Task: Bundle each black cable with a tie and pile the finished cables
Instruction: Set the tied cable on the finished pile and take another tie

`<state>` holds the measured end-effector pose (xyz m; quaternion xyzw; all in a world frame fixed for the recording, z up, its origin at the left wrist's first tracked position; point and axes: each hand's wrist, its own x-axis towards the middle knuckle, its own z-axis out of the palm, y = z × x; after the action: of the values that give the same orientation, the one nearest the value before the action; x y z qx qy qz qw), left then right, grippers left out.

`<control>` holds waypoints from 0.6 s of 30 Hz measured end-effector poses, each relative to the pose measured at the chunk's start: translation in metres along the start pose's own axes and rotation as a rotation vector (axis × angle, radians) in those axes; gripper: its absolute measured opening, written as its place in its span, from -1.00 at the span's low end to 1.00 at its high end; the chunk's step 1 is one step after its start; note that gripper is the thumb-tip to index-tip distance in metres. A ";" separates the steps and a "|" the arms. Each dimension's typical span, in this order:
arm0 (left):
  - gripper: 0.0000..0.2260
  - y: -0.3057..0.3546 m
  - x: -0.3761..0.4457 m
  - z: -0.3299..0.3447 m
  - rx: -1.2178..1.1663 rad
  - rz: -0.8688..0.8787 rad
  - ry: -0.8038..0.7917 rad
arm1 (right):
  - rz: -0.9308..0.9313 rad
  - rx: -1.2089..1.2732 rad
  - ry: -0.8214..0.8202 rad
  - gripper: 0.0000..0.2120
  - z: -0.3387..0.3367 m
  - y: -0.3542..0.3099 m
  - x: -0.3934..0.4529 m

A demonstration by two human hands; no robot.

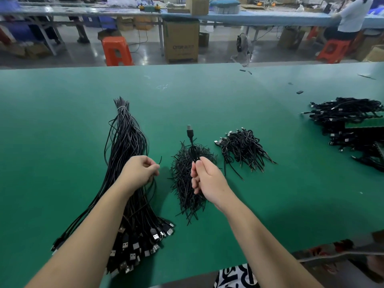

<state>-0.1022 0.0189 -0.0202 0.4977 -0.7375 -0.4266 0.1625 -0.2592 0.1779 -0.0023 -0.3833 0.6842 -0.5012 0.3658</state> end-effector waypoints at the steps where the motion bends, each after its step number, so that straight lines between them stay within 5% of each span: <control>1: -0.90 0.004 -0.005 -0.003 -0.132 0.007 -0.022 | -0.036 -0.060 -0.029 -0.70 0.000 0.000 -0.001; 7: -0.81 0.036 -0.034 0.000 -0.372 0.186 -0.101 | -0.248 -0.405 -0.147 -0.73 0.011 -0.005 -0.011; 11: -0.80 0.044 -0.045 -0.002 -0.360 0.256 -0.092 | -0.223 -0.365 -0.139 -0.80 0.013 -0.008 -0.011; 15: -0.89 0.044 -0.051 -0.004 -0.359 0.278 -0.105 | -0.230 -0.292 -0.152 -0.56 0.013 -0.007 -0.009; 18: -0.88 0.046 -0.054 0.001 -0.361 0.293 -0.092 | -0.283 -0.206 -0.146 -0.63 0.018 -0.007 -0.007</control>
<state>-0.1055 0.0733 0.0257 0.3283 -0.7203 -0.5456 0.2751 -0.2393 0.1758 0.0008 -0.5466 0.6428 -0.4458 0.2990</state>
